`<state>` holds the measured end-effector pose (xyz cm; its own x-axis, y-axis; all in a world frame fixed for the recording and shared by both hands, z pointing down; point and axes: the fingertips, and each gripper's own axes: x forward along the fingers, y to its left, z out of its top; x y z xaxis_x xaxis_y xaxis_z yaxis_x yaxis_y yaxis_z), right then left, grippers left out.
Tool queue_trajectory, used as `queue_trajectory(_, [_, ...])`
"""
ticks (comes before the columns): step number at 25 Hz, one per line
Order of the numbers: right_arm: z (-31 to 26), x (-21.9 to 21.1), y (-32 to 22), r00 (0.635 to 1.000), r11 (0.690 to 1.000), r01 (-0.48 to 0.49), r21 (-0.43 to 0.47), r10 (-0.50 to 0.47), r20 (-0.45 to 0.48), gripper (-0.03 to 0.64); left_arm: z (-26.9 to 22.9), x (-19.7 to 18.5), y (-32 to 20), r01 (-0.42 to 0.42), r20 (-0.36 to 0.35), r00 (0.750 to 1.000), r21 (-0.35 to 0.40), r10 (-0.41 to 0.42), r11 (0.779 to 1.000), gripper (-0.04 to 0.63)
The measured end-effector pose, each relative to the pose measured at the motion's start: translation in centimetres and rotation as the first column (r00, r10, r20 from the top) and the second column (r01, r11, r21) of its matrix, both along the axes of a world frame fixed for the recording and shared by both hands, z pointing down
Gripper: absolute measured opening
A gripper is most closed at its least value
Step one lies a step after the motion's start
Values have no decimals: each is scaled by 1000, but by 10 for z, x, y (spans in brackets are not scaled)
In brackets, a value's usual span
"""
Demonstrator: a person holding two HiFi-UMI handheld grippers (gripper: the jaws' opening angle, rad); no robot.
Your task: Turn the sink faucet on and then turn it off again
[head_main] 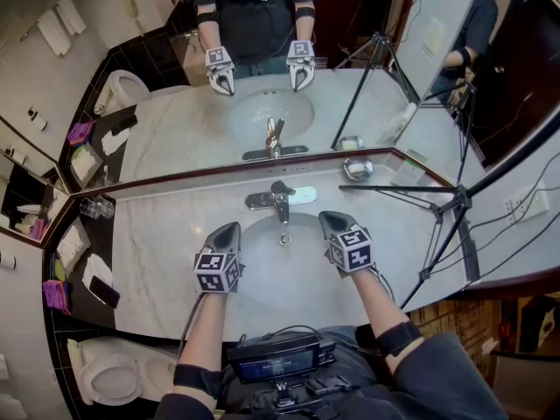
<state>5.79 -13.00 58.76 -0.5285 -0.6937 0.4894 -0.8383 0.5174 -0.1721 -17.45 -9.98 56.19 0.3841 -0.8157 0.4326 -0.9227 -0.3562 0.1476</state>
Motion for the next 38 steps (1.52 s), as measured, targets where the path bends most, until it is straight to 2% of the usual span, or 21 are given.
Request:
queue_trajectory(7, [-3, -5, -16, 992, 997, 30, 76, -20, -123, 31, 4, -2, -3, 13, 2, 1000, -12, -13, 1000, 0])
queue_trajectory(11, [-3, -17, -27, 978, 991, 96, 92, -77, -193, 79, 5, -3, -5, 17, 2, 1000, -17, -17, 1000, 0])
queue_trajectory(14, [3, -27, -34, 944, 976, 187, 110, -147, -295, 113, 6, -3, -8, 20, 1, 1000, -19, -20, 1000, 0])
queue_trajectory(16, [12, -35, -38, 899, 956, 269, 118, -205, -386, 149, 6, -3, -10, 21, 2, 1000, -19, -21, 1000, 0])
queue_trajectory(18, [24, -43, -42, 837, 927, 355, 123, -257, -483, 164, 7, -3, -12, 22, 2, 1000, -20, -22, 1000, 0])
queue_trajectory(21, [33, -54, -51, 717, 870, 478, 122, -307, -626, 187, 8, -4, -14, 23, 5, 1000, -22, -23, 999, 0])
queue_trajectory(24, [40, -64, -61, 603, 810, 576, 106, -334, -724, 187, 10, -6, -16, 28, 8, 1000, -24, -28, 999, 0])
queue_trajectory(30, [54, -81, -77, 433, 718, 694, 44, -369, -822, 187, 14, -15, -15, 48, 7, 999, -38, -48, 998, 0])
queue_trajectory(34, [67, -90, -77, 315, 646, 763, -7, -382, -869, 183, 16, -20, -16, 62, 2, 998, -44, -62, 997, 0])
queue_trajectory(38, [74, -93, -73, 242, 607, 794, -40, -376, -895, 152, 19, -24, -15, 69, -2, 998, -50, -69, 996, 0])
